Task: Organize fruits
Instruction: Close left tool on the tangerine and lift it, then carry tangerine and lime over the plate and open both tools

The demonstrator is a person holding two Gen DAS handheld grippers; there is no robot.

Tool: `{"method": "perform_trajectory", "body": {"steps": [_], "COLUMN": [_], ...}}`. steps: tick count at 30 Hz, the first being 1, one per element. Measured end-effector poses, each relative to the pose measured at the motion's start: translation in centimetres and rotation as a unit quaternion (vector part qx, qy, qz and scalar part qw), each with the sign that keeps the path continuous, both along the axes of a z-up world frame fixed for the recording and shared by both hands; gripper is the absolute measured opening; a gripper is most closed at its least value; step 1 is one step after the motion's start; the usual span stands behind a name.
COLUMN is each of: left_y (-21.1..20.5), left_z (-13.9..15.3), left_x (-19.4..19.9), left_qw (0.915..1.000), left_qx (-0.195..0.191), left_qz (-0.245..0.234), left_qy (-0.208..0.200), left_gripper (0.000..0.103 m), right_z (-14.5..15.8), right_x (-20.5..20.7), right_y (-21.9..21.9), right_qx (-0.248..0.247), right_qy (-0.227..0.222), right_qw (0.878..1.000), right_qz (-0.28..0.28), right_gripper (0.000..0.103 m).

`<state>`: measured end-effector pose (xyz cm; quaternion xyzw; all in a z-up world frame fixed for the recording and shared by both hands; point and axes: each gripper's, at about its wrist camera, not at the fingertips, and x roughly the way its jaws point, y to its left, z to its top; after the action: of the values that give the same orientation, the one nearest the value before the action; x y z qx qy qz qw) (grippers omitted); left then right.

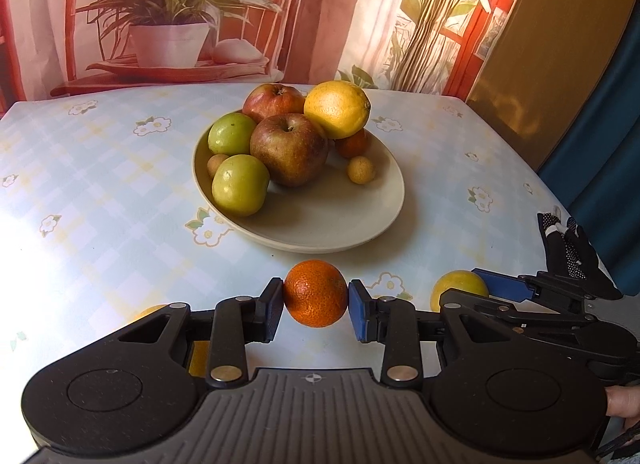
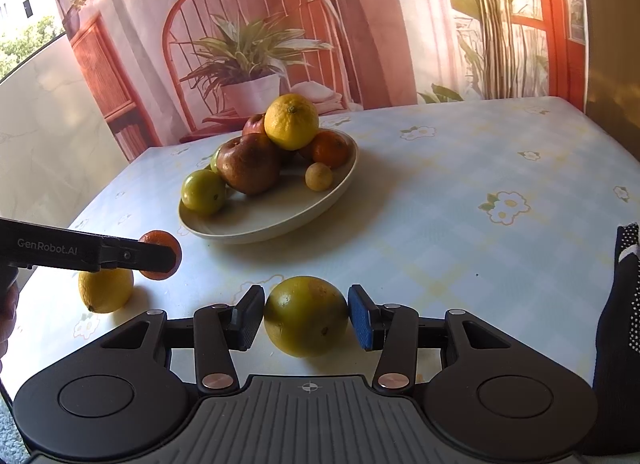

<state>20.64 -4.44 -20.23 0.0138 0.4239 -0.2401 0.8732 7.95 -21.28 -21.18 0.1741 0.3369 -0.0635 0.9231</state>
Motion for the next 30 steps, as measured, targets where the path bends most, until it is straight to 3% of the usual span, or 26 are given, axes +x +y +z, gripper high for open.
{"method": "perform_trajectory", "body": {"steps": [19, 30], "left_y": [-0.7, -2.0], "left_z": [1.4, 1.1], "left_x": [1.8, 4.8], "left_qw": [0.9996, 0.9995], "left_qx": [0.001, 0.016], "left_qz": [-0.005, -0.009], "left_qy": [-0.029, -0.026], "left_gripper": [0.037, 0.037], "right_z": [0.9, 3.3], "right_x": [1.2, 7.1], "right_y": [-1.5, -3.8], "right_qx": [-0.002, -0.045], "right_qy": [-0.006, -0.033], "right_qw": [1.000, 0.998], "right_qz": [-0.003, 0.031], "right_gripper": [0.042, 0.042]}}
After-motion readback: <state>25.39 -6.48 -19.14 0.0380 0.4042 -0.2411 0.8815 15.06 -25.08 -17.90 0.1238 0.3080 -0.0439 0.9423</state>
